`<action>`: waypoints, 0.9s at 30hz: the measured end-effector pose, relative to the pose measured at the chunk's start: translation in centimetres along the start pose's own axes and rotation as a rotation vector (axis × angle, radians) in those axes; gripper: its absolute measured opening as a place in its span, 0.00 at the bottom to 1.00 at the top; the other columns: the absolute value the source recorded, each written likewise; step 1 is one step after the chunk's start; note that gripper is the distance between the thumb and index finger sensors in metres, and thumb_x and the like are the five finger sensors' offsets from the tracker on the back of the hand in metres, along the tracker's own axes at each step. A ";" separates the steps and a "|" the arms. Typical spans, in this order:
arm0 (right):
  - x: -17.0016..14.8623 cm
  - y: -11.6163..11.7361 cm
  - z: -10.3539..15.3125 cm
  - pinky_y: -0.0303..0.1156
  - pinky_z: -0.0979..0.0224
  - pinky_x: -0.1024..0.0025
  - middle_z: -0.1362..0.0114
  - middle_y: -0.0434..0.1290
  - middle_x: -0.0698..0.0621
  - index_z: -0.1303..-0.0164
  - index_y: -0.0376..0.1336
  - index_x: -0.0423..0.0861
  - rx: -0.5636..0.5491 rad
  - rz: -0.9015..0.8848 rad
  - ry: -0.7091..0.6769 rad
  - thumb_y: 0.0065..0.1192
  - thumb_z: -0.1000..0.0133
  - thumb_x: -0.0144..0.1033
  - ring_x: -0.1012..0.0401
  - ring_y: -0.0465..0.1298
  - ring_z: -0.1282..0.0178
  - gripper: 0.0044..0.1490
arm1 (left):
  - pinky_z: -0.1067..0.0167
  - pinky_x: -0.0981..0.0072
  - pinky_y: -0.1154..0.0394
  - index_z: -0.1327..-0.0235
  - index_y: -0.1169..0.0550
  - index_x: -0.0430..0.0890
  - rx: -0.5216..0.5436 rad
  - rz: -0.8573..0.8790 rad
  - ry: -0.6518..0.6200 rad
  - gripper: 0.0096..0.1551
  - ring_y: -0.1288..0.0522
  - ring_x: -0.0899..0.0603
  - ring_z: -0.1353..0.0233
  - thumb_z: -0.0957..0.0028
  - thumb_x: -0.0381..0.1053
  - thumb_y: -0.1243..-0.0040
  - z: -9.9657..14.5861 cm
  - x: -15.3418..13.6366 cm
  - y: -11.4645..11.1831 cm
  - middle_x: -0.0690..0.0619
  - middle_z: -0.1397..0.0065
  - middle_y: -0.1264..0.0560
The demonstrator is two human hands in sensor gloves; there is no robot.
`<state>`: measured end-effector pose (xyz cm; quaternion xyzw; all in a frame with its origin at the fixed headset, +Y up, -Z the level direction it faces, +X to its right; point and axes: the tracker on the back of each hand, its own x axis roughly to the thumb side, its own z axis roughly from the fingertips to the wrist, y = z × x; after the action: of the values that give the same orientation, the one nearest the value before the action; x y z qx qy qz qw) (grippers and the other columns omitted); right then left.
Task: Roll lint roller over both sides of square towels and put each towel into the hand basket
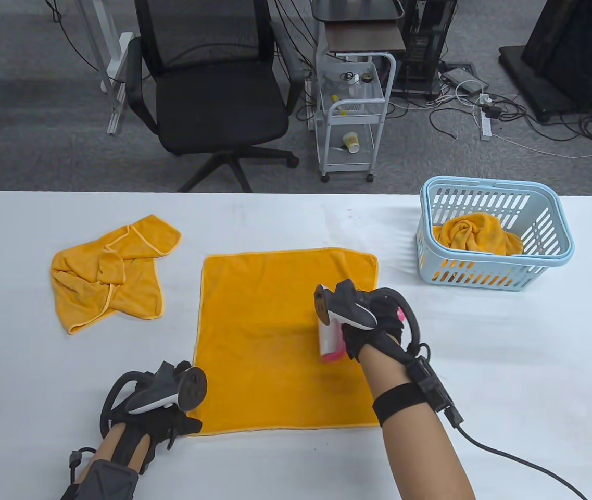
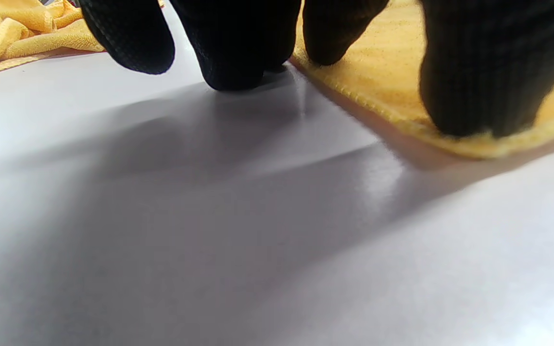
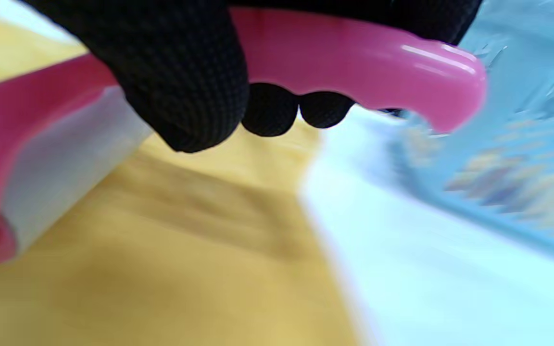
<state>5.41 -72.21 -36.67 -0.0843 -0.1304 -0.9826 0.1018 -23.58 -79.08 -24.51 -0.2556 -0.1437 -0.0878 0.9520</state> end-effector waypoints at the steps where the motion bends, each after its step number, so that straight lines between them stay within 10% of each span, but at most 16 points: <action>1: 1.1 0.1 -0.3 0.67 0.28 0.36 0.28 0.73 0.47 0.27 0.66 0.55 -0.007 -0.043 -0.021 0.77 0.47 0.38 0.43 0.73 0.27 0.36 | 0.26 0.29 0.39 0.23 0.40 0.56 0.000 0.001 -0.001 0.54 0.36 0.35 0.19 0.63 0.71 0.31 0.0 0.0 0.0 0.47 0.12 0.46; 9: 6.4 1.5 -2.1 0.69 0.28 0.39 0.28 0.74 0.49 0.26 0.64 0.57 -0.089 -0.006 -0.097 0.75 0.47 0.40 0.45 0.75 0.29 0.37 | 0.26 0.29 0.39 0.23 0.40 0.56 0.002 0.005 -0.005 0.54 0.36 0.35 0.19 0.63 0.70 0.31 0.0 0.0 0.0 0.47 0.12 0.46; 19: -4.7 0.9 -3.3 0.64 0.26 0.35 0.30 0.74 0.49 0.28 0.66 0.57 0.059 0.479 0.221 0.79 0.48 0.32 0.45 0.72 0.28 0.36 | 0.26 0.29 0.39 0.23 0.39 0.56 0.002 0.002 -0.004 0.54 0.36 0.35 0.19 0.63 0.70 0.31 0.0 0.0 0.0 0.47 0.12 0.46; 27: -0.4 -1.5 -4.6 0.66 0.26 0.37 0.26 0.72 0.47 0.25 0.63 0.56 -0.132 -0.001 0.101 0.75 0.46 0.36 0.44 0.72 0.26 0.38 | 0.26 0.29 0.39 0.23 0.39 0.56 0.002 0.005 -0.007 0.54 0.36 0.35 0.19 0.63 0.70 0.31 0.0 0.0 0.0 0.47 0.12 0.46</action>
<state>4.81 -72.00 -41.45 -0.0413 -0.0599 -0.9921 0.1022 -23.57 -79.09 -24.56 -0.2555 -0.1467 -0.0846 0.9519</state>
